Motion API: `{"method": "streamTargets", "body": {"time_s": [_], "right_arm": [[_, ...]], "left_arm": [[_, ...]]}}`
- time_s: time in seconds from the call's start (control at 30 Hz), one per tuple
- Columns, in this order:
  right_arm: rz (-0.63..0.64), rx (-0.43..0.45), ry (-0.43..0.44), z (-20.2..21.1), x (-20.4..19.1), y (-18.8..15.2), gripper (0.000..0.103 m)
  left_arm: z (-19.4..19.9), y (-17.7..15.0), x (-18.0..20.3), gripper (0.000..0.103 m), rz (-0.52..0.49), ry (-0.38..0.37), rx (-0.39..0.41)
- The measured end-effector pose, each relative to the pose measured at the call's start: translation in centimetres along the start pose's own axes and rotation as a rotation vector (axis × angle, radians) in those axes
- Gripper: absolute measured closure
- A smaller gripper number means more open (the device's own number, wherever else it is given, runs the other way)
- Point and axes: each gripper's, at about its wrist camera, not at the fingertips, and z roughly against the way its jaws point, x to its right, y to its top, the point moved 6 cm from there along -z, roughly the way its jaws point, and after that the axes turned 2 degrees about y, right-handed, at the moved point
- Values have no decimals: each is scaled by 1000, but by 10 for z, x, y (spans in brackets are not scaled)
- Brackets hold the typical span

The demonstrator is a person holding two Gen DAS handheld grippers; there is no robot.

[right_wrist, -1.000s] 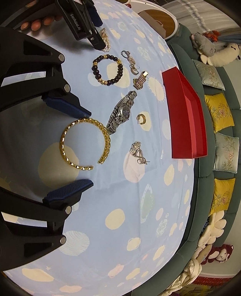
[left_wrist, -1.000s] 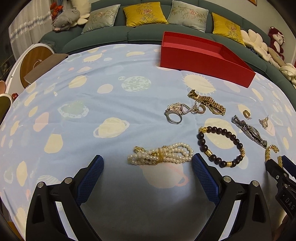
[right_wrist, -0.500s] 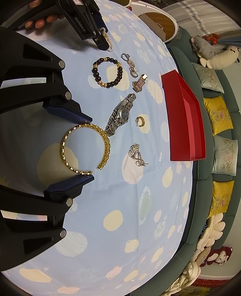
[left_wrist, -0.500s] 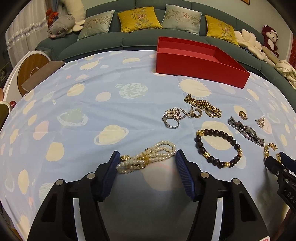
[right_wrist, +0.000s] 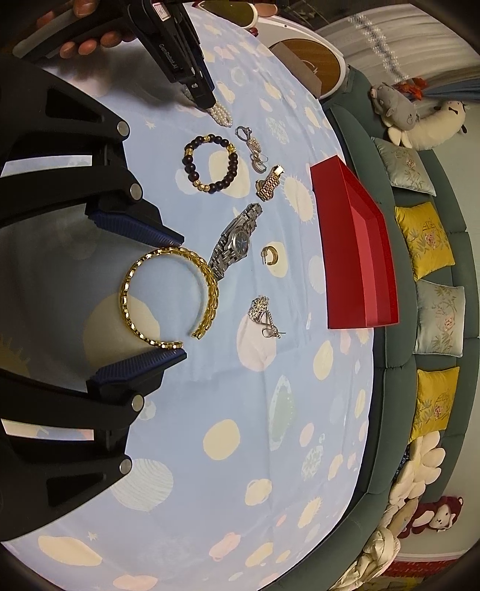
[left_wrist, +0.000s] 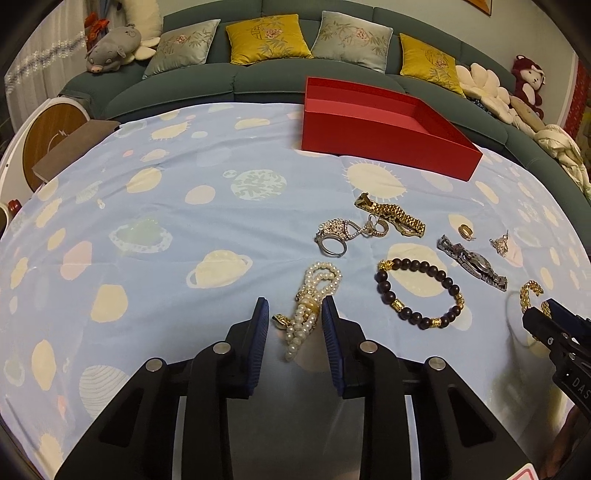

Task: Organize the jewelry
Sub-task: 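Carry the pearl bracelet into the red box with the left tool while the right tool drops the bangle there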

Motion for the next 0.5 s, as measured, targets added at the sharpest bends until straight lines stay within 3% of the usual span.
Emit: {"method": "streamTargets", "body": {"time_s": [0.23, 0.5], "right_arm": [[-4, 58, 17, 17, 1, 10, 49], [0, 43, 31, 13, -5, 9, 49]], "left_arm": [[10, 6, -9, 76, 30, -25, 18], [-3, 5, -13, 57, 65, -27, -9]]}}
